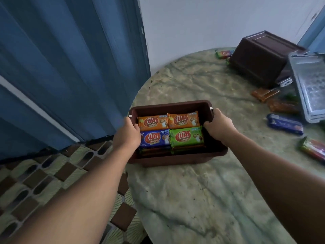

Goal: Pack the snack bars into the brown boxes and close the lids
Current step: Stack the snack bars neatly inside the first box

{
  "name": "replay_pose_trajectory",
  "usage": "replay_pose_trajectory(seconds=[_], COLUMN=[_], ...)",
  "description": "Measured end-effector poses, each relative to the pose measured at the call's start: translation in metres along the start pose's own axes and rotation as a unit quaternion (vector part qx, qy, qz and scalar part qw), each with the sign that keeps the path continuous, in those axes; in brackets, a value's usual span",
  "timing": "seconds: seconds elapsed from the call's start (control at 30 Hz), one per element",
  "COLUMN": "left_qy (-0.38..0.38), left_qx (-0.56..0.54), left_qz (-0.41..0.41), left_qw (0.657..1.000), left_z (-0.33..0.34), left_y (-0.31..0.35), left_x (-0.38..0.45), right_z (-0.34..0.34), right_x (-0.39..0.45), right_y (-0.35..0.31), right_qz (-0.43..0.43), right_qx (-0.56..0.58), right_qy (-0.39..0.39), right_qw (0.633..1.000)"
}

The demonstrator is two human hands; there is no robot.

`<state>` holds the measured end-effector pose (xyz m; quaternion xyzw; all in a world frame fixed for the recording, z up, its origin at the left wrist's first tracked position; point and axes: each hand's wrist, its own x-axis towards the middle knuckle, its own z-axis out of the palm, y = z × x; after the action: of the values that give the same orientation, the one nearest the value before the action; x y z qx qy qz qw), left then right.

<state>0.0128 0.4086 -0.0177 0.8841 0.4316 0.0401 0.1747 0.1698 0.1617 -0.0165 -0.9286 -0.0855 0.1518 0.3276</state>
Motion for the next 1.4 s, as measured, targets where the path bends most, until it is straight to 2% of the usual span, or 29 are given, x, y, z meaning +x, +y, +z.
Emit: replay_pose_trajectory(seconds=[0.27, 0.63, 0.77, 1.17, 1.4], left_qy=[0.022, 0.008, 0.009, 0.063, 0.099], left_qx=[-0.004, -0.019, -0.016, -0.044, -0.056], left_qz=[-0.028, -0.028, -0.039, -0.150, -0.166], left_qw=[0.999, 0.999, 0.999, 0.986, 0.980], left_z=[0.004, 0.003, 0.006, 0.030, 0.052], left_y=[-0.006, -0.010, -0.010, 0.028, 0.039], left_x=[-0.037, -0.049, -0.068, -0.181, -0.233], right_z=[-0.008, -0.011, -0.016, -0.059, -0.086], right_x=[-0.015, -0.025, -0.031, -0.042, -0.059], right_y=[0.007, 0.014, 0.027, 0.083, 0.115], right_qz=[-0.028, -0.027, -0.035, -0.114, -0.140], right_qx=[-0.016, -0.014, -0.013, -0.012, -0.027], right_qy=[-0.026, -0.020, -0.044, -0.125, -0.145], right_qw=[0.999, 0.999, 0.998, 0.985, 0.979])
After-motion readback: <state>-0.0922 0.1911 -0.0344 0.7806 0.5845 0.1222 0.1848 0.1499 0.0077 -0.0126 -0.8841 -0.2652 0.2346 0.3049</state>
